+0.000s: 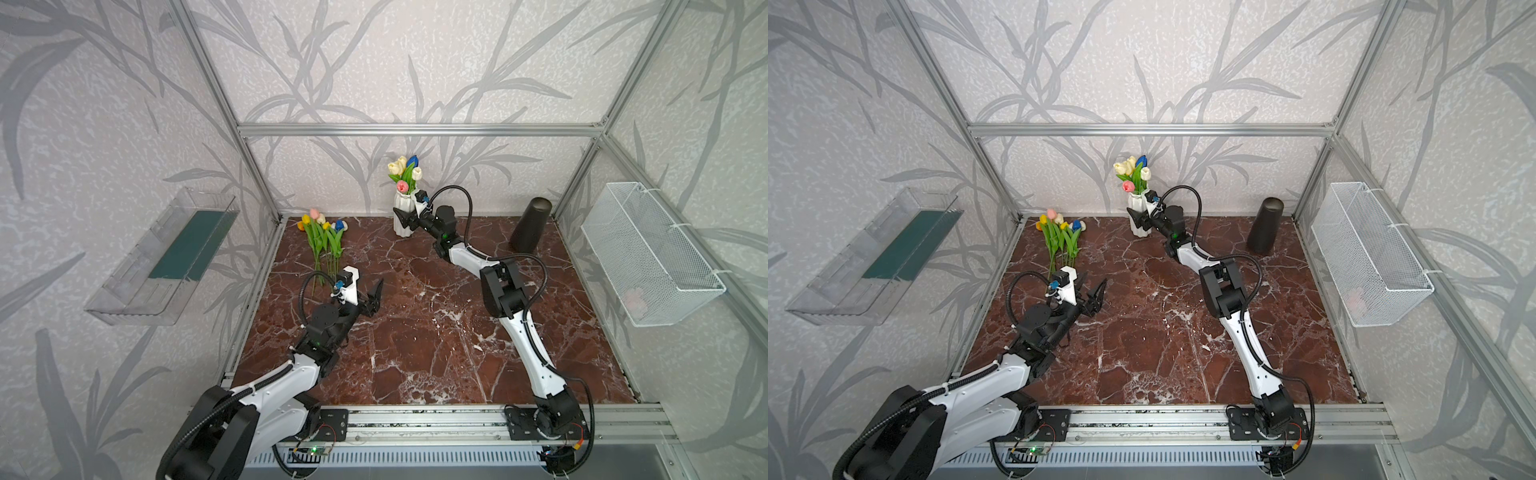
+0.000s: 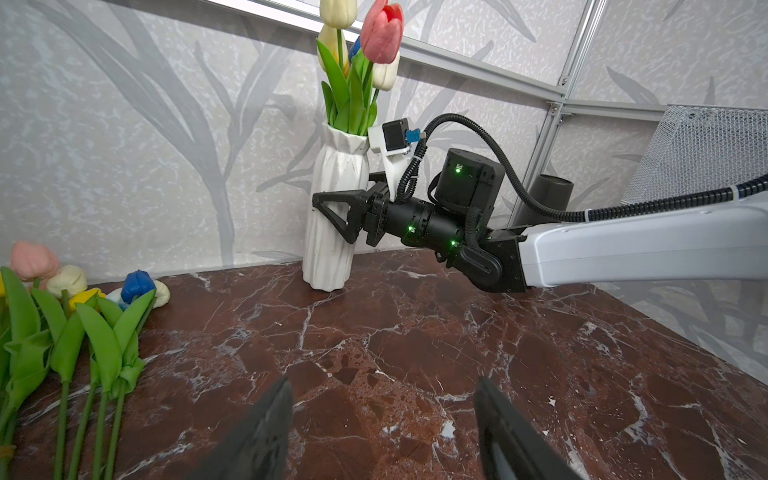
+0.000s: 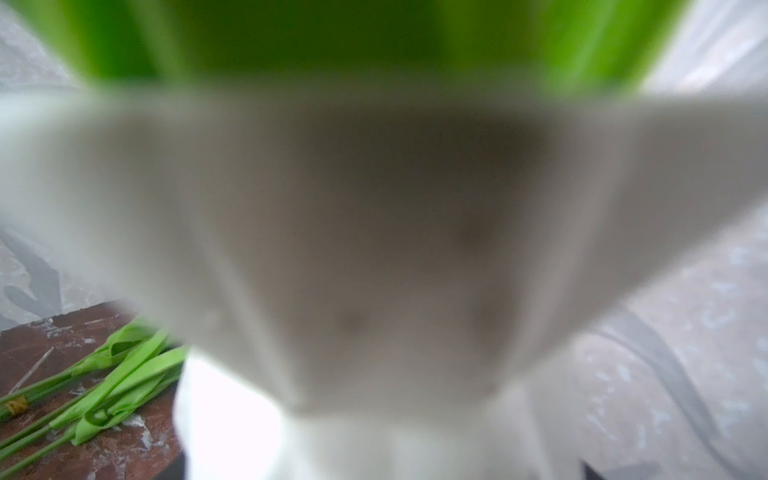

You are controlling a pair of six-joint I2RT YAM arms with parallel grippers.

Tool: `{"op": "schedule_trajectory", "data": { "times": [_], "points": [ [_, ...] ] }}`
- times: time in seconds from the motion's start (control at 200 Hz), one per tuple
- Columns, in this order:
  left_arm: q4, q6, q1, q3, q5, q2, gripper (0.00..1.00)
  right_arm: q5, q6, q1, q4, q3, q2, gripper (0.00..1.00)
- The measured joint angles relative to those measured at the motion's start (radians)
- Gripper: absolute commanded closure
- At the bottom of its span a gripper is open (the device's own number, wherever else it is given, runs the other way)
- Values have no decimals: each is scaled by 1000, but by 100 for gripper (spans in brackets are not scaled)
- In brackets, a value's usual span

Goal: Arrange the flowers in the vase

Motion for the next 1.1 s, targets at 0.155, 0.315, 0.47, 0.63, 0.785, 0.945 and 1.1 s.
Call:
{"op": "schedule_trajectory", "data": {
  "times": [0.155,0.315,0.47,0.63,0.785,0.945,1.1],
  "points": [
    [-9,0,0,0,0,5,30,-9,11,-5,-70,89,47,51],
    [-14,0,0,0,-3,5,28,-10,17,-6,-96,107,53,18],
    [-21,1,0,0,-10,4,24,-11,21,-6,-107,130,54,5],
    [-43,4,0,18,-12,3,22,-11,16,-6,-106,155,53,1],
    [-48,8,0,32,-12,0,22,-8,15,-6,-97,108,32,1],
    [-54,10,0,39,-13,-14,19,14,9,-8,-35,-159,-107,1],
    [-64,11,0,61,-16,-24,18,51,10,-18,81,-481,-309,1]
  ]
}}
